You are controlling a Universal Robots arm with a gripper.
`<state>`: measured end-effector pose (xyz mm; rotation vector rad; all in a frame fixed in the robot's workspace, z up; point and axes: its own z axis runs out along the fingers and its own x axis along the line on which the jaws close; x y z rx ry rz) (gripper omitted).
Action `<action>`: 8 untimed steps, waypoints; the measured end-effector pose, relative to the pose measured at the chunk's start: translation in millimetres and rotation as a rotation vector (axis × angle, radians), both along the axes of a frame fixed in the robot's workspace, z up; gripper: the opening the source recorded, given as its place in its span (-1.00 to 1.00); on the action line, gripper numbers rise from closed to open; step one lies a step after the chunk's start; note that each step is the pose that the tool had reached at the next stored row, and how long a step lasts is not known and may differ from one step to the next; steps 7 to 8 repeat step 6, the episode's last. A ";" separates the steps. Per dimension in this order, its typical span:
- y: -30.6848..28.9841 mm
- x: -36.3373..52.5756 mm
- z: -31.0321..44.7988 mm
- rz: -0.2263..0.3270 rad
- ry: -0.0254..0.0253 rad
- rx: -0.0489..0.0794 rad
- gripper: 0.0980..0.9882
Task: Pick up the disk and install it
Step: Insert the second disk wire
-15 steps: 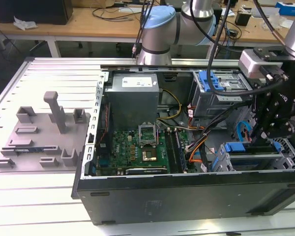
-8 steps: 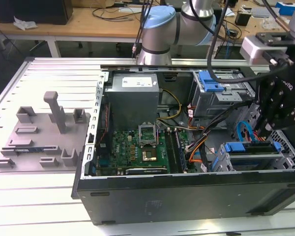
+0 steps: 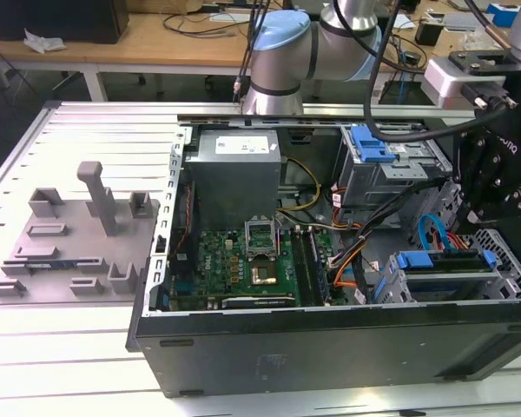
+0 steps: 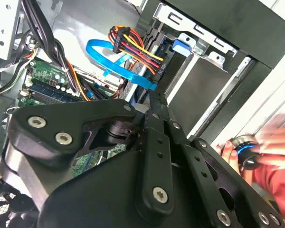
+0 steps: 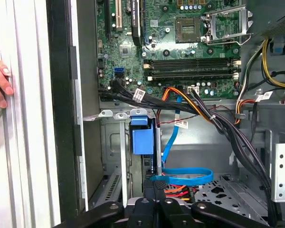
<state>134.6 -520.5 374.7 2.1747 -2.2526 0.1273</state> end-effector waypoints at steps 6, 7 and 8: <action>0.0 -0.1 0.0 0.000 -0.0001 0.000 -0.98; 0.0 -0.1 0.0 0.000 -0.0001 0.000 -0.98; 0.0 -0.1 0.0 0.000 -0.0001 0.000 -0.98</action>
